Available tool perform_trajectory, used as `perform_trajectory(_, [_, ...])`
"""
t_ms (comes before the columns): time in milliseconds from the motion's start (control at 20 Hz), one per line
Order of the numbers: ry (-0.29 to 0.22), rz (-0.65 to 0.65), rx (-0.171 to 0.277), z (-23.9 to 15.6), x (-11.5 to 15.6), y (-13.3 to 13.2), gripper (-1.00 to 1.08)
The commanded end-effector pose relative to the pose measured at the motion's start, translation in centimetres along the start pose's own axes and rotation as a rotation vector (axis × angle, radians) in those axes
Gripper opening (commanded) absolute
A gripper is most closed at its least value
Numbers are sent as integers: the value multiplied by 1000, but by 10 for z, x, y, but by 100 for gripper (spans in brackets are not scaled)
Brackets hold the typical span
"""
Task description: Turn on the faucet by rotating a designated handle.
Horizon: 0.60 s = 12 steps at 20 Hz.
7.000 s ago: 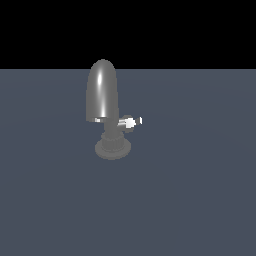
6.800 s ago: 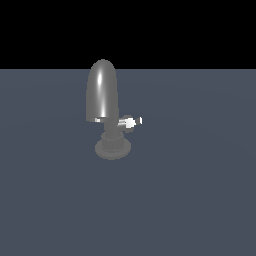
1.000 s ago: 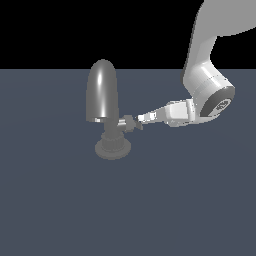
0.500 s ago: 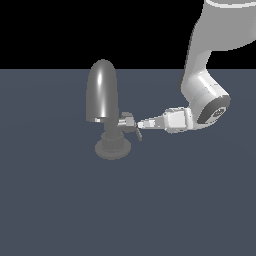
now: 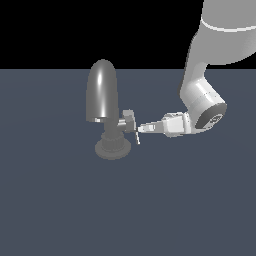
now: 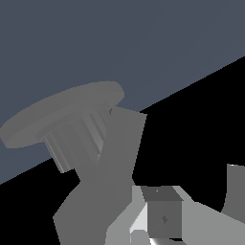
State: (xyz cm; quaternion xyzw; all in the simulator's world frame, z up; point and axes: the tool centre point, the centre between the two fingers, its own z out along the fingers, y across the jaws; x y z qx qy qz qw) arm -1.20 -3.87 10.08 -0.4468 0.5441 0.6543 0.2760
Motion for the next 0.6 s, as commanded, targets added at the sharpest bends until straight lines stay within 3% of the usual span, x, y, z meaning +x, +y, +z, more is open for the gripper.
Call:
perform_trajectory(0, [3, 24, 19, 5, 23, -18, -100])
perform_trajectory(550, [-3, 52, 23, 4, 50, -41, -100])
